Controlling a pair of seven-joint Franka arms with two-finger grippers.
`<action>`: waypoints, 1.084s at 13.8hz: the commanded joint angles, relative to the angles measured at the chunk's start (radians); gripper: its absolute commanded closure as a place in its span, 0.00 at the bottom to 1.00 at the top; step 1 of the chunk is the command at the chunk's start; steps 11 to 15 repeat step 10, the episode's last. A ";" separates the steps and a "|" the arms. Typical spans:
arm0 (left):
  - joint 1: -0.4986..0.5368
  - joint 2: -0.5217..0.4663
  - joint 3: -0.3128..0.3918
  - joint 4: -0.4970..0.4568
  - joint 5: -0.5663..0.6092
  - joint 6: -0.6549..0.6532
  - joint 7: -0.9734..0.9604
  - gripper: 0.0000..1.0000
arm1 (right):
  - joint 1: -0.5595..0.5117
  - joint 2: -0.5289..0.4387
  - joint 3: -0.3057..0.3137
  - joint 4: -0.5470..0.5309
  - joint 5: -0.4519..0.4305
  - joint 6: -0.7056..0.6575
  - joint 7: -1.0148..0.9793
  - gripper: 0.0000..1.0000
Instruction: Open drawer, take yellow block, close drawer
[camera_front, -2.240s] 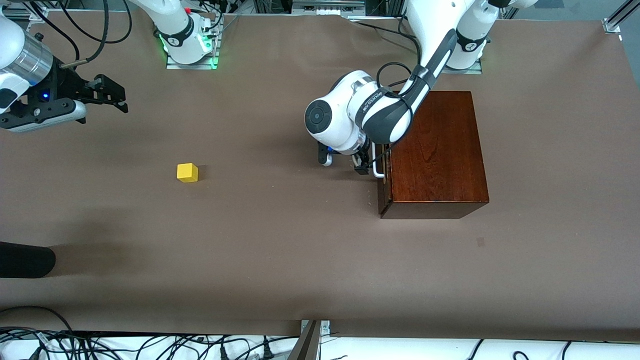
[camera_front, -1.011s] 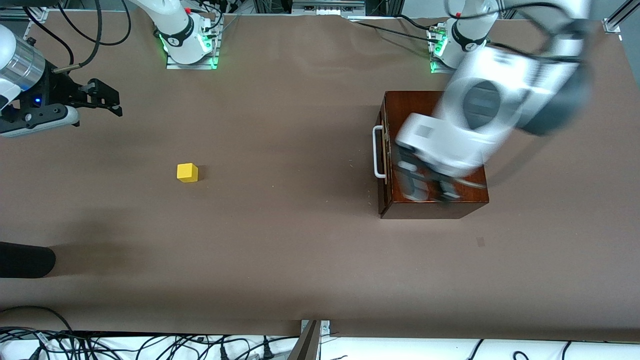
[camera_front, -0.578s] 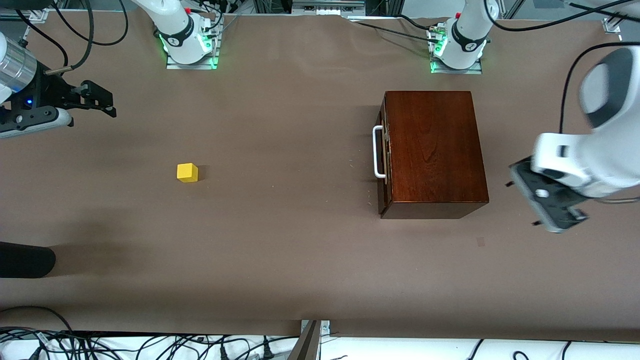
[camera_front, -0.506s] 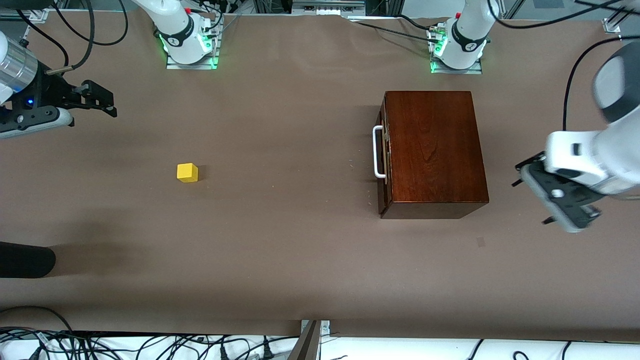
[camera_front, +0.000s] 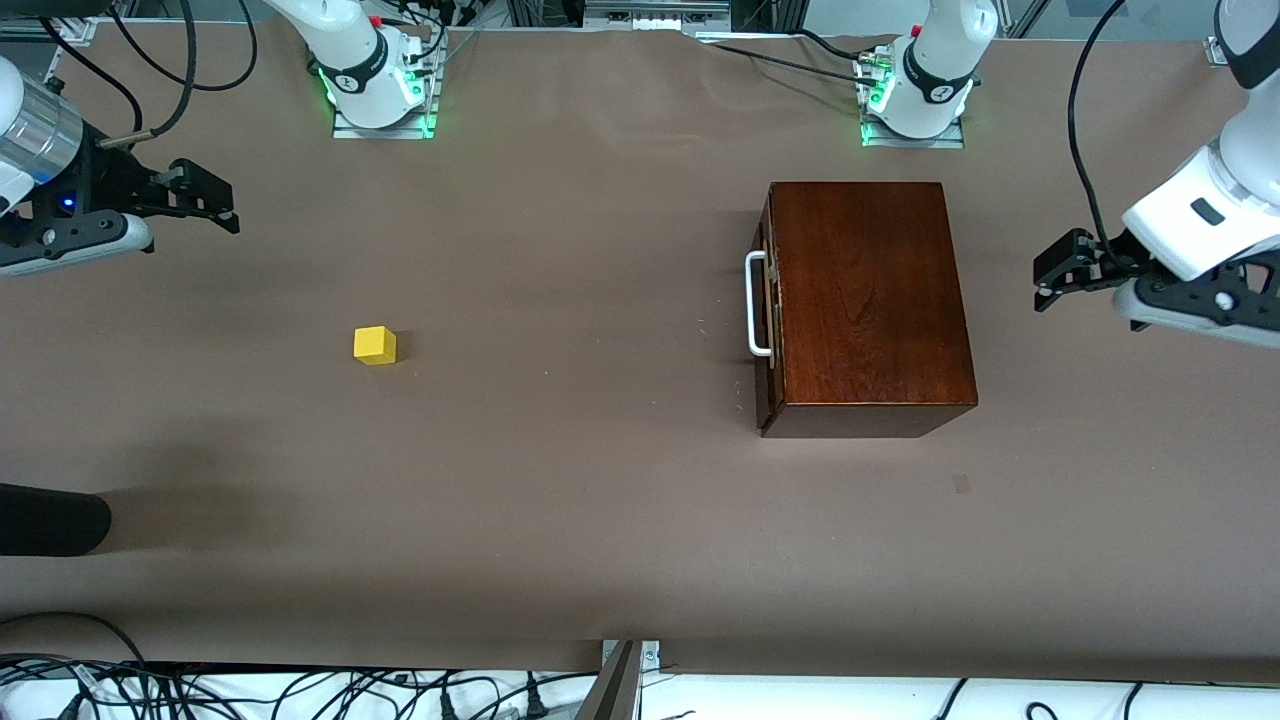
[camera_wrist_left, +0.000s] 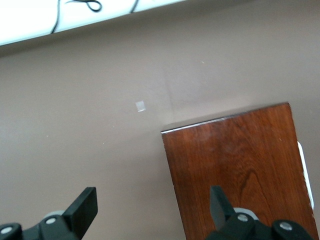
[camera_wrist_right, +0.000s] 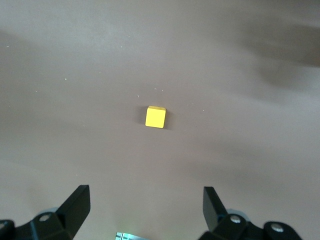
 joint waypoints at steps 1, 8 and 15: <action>0.008 -0.157 0.025 -0.230 -0.023 0.110 -0.029 0.00 | -0.024 0.008 0.013 0.015 -0.002 -0.015 -0.009 0.00; 0.039 -0.127 0.015 -0.219 -0.035 0.066 -0.025 0.00 | -0.022 0.008 0.014 0.018 -0.002 -0.015 -0.009 0.00; 0.035 -0.128 0.002 -0.215 -0.028 0.003 -0.031 0.00 | -0.022 0.008 0.014 0.018 -0.002 -0.014 -0.009 0.00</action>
